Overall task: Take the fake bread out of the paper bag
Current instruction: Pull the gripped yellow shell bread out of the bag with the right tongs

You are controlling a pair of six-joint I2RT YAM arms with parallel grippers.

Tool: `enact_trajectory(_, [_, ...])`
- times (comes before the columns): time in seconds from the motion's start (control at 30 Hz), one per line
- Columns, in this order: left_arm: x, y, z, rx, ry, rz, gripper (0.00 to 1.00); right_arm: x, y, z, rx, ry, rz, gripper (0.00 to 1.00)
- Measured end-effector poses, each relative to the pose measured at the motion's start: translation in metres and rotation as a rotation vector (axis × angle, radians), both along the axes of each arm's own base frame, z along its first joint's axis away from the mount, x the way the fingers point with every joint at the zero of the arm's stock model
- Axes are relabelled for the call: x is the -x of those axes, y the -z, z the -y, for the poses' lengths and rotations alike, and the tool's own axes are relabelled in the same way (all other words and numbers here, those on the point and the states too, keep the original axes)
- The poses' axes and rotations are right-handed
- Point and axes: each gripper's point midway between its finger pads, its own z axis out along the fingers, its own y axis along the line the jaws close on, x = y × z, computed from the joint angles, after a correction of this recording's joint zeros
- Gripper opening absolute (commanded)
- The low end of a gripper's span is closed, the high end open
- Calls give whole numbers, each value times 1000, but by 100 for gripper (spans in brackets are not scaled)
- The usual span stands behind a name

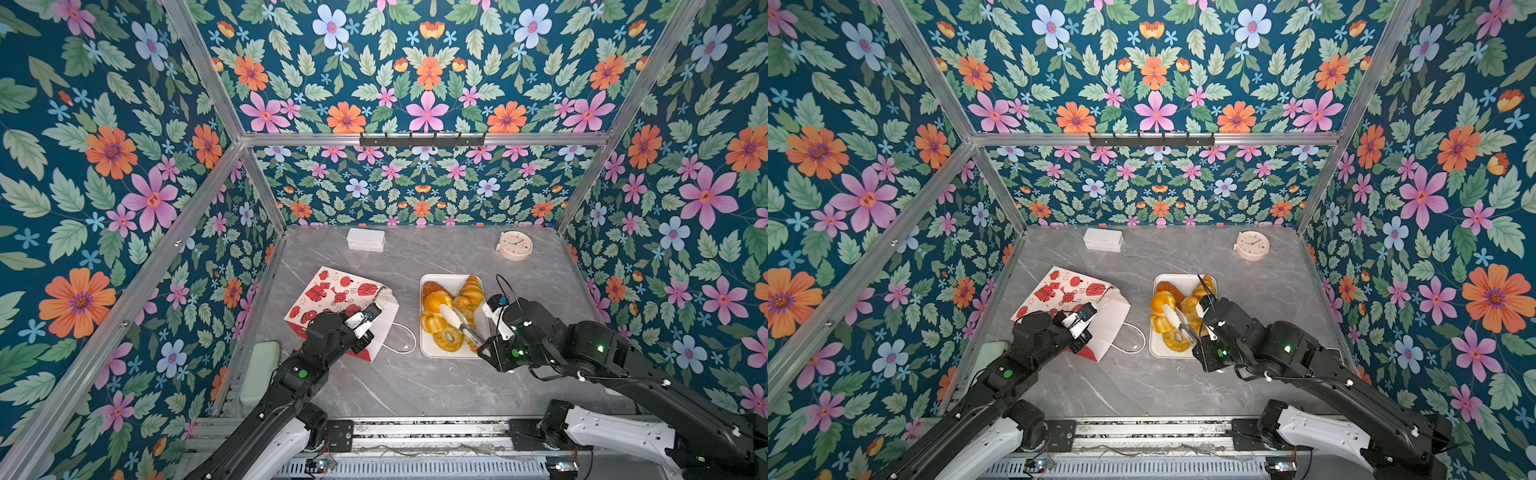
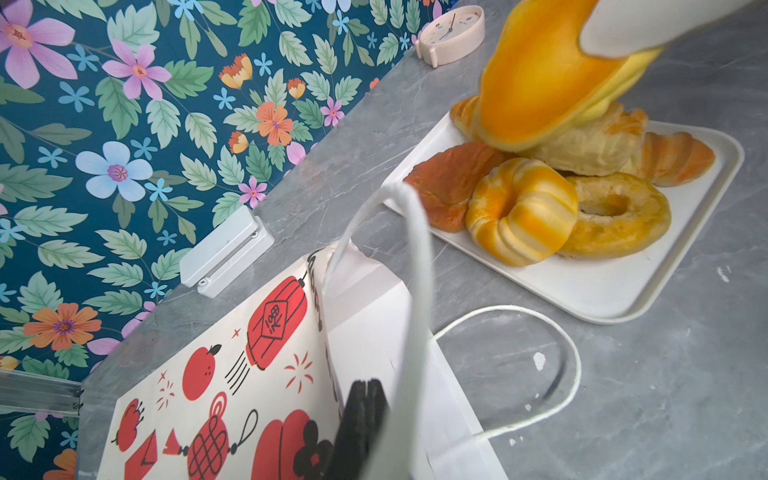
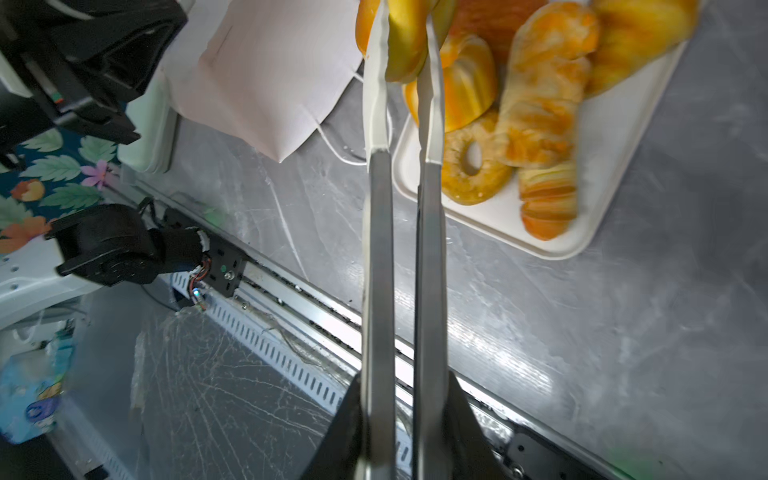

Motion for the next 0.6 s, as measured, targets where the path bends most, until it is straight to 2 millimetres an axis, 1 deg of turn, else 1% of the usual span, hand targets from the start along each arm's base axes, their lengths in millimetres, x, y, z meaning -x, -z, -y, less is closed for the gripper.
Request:
enact_trajectory(0.07, [1, -1, -1, 3, -2, 5, 0, -2, -8, 12, 63, 28, 13, 18])
enact_trajectory(0.17, [0, -3, -3, 9, -18, 10, 0, -8, -15, 23, 188, 52, 33, 17])
enact_trajectory(0.37, [1, -10, -6, 32, -33, 28, 0, -26, -24, 43, 473, 97, 78, 17])
enact_trajectory(0.43, [2, -11, -7, 36, -35, 35, 0, -34, -26, 48, 545, 122, 96, 17])
enact_trajectory(0.5, [2, -12, -7, 39, -36, 40, 0, -42, -25, 47, 589, 141, 113, 17])
enact_trajectory(0.6, [2, -14, -9, 45, -44, 49, 0, -47, -21, 46, 627, 149, 118, 17])
